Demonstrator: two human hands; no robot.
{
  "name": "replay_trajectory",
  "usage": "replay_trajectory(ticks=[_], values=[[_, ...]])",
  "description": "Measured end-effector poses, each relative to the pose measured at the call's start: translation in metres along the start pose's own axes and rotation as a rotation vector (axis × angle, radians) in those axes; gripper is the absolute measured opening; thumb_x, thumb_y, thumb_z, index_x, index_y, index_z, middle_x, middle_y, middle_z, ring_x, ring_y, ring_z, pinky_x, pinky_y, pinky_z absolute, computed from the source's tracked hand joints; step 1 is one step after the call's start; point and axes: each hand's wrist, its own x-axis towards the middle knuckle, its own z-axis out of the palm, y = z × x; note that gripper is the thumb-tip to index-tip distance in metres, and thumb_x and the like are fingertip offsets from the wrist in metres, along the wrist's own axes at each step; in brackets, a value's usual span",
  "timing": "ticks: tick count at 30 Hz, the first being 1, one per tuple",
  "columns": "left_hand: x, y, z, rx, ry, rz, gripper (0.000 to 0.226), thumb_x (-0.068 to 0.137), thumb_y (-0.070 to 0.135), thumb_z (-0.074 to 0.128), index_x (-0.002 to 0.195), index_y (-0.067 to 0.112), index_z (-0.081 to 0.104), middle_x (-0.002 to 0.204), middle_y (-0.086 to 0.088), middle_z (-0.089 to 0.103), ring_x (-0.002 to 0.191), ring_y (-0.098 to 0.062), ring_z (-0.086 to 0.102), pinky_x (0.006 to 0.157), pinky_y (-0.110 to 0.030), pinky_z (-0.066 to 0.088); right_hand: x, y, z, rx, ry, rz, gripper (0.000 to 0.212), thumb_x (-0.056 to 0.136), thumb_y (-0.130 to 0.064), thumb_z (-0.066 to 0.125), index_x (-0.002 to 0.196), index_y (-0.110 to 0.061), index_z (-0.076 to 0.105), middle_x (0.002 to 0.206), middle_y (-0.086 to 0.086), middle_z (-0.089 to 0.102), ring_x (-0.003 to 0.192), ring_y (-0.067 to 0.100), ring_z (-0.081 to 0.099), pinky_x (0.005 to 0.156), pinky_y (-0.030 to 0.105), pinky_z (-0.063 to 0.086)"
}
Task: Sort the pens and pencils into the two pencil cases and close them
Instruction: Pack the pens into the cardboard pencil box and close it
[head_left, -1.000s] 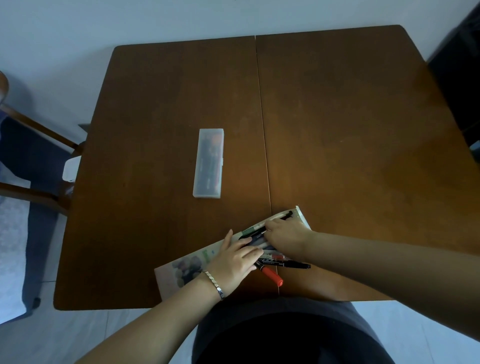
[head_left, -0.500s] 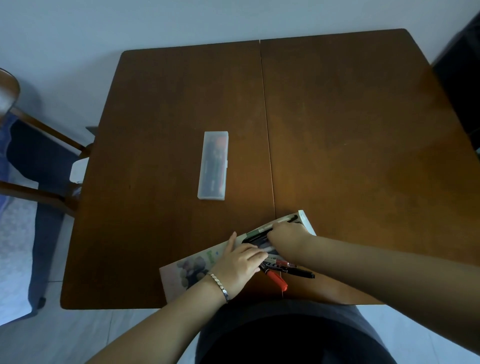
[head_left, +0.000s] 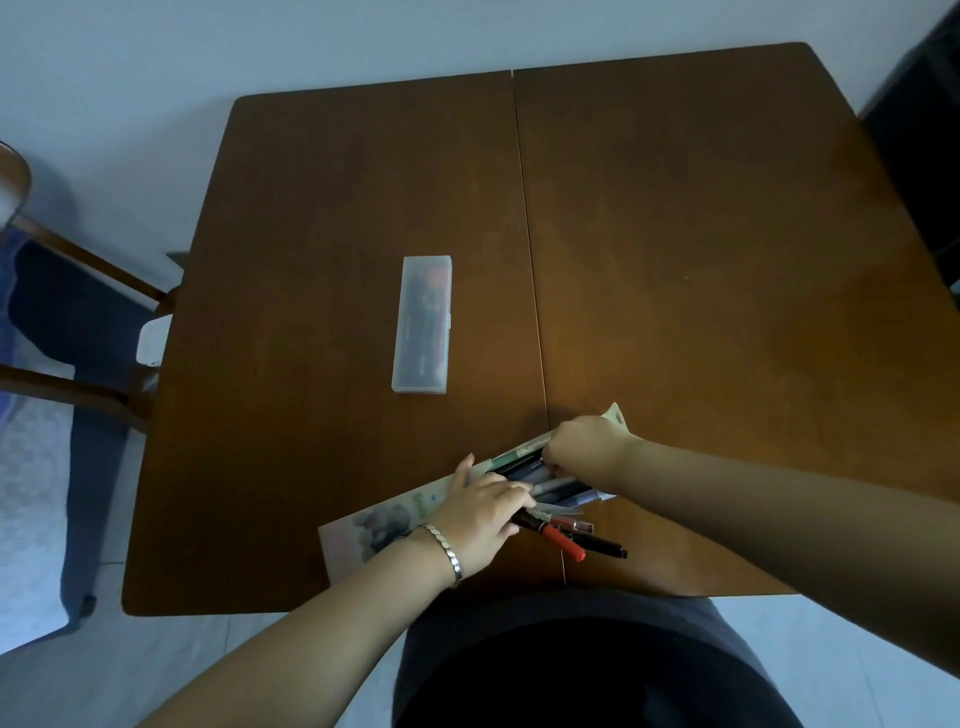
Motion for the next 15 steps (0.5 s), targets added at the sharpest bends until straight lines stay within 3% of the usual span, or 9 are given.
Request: replay_trajectory(ticks=[4,7,11,15], values=[[-0.001,0.001,-0.001,-0.011,-0.011,-0.018,0.036,0.095,0.021,0.047,0.131,0.019,0.046,0.144,0.008,0.043,0.136,-0.008,0.032,0.118,-0.041,-0.004,-0.001,-0.004,-0.004,-0.262,0.006,-0.109,0.020,0.096,-0.007,0.042,0.084,-0.007,0.058,0.071,0.004,0.045,0.067,0.020,0.046,0.052,0.029,0.038],[-0.002,0.002,-0.003,-0.013,-0.016,-0.019,0.036,0.095,0.021,0.046,0.131,0.019,0.046,0.144,0.007,0.043,0.136,-0.009,0.033,0.118,-0.040,-0.004,0.002,-0.010,-0.004,-0.388,0.021,-0.131,0.034,0.095,-0.005,0.042,0.061,-0.011,0.036,0.063,0.000,0.038,0.050,0.015,0.034,0.043,0.025,0.028],[-0.002,0.003,-0.003,-0.007,-0.025,-0.023,0.036,0.095,0.021,0.046,0.131,0.019,0.046,0.144,0.007,0.043,0.136,-0.009,0.032,0.118,-0.040,-0.004,0.003,-0.010,-0.001,-0.348,0.030,-0.084,0.034,0.094,-0.005,0.043,0.061,-0.010,0.037,0.067,0.000,0.044,0.051,0.015,0.038,0.043,0.025,0.027],[-0.003,0.004,-0.005,0.002,-0.026,-0.024,0.036,0.096,0.022,0.045,0.131,0.019,0.046,0.143,0.007,0.044,0.135,-0.010,0.033,0.118,-0.040,-0.004,0.003,-0.008,0.004,-0.285,0.051,-0.046,0.015,0.093,-0.007,0.047,0.085,-0.009,0.059,0.091,0.005,0.064,0.080,0.023,0.062,0.056,0.029,0.039]])
